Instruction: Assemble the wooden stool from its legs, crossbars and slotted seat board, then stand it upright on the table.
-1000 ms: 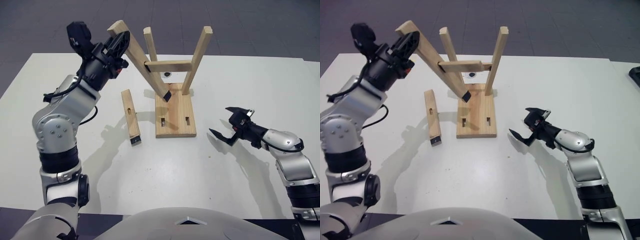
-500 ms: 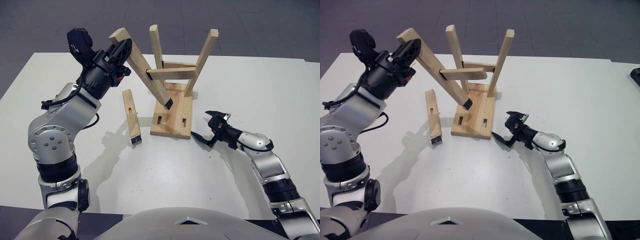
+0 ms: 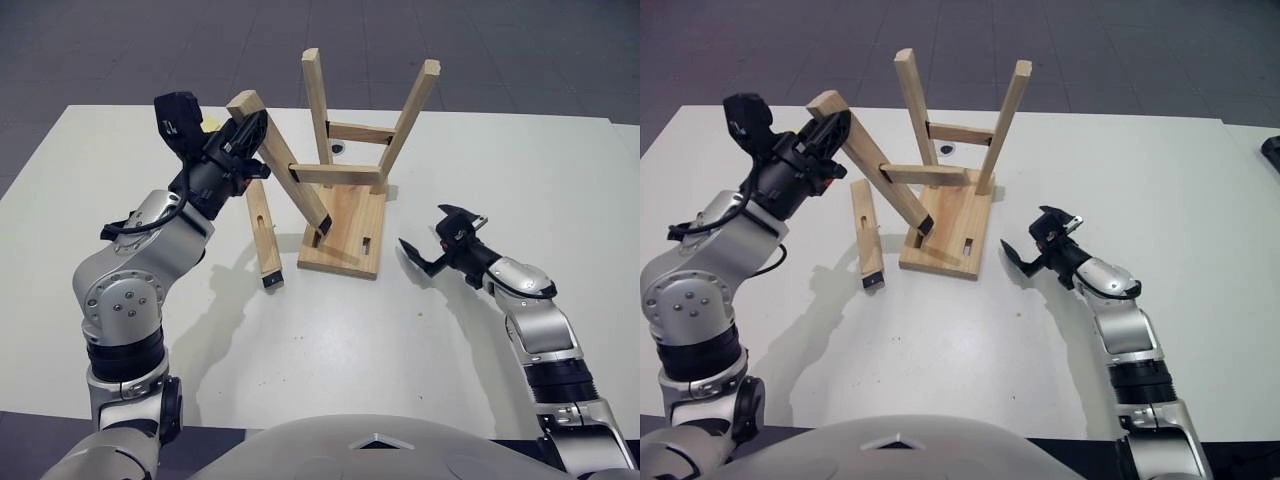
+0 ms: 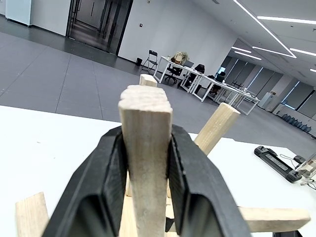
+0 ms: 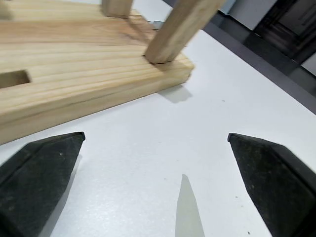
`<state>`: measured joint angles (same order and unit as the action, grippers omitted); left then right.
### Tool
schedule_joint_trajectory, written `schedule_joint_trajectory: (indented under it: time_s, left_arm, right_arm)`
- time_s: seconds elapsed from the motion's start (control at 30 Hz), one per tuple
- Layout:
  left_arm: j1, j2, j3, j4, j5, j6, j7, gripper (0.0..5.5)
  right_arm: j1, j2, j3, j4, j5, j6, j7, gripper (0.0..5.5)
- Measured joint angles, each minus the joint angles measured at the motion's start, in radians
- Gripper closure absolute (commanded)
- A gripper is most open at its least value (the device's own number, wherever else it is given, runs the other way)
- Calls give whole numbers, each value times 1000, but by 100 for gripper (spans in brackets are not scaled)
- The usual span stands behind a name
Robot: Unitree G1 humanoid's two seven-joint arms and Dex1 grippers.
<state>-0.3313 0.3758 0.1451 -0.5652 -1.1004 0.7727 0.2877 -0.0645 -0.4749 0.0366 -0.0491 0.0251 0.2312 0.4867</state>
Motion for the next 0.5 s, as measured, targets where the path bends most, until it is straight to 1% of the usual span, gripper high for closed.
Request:
schedule_joint_trajectory:
  time_s: [0.23, 0.4, 0.5]
  left_arm:
    - [-2, -5, 5, -5, -3, 29, 14, 447]
    - [-23, 4, 25, -6, -5, 48, 16, 447]
    - [-27, 8, 30, -6, -13, 67, 16, 447]
  right_arm:
    - [24, 33, 4, -19, -1, 23, -32, 10]
    - [70, 41, 18, -63, 7, 41, -11, 10]
    - [107, 40, 48, -78, 7, 49, 13, 10]
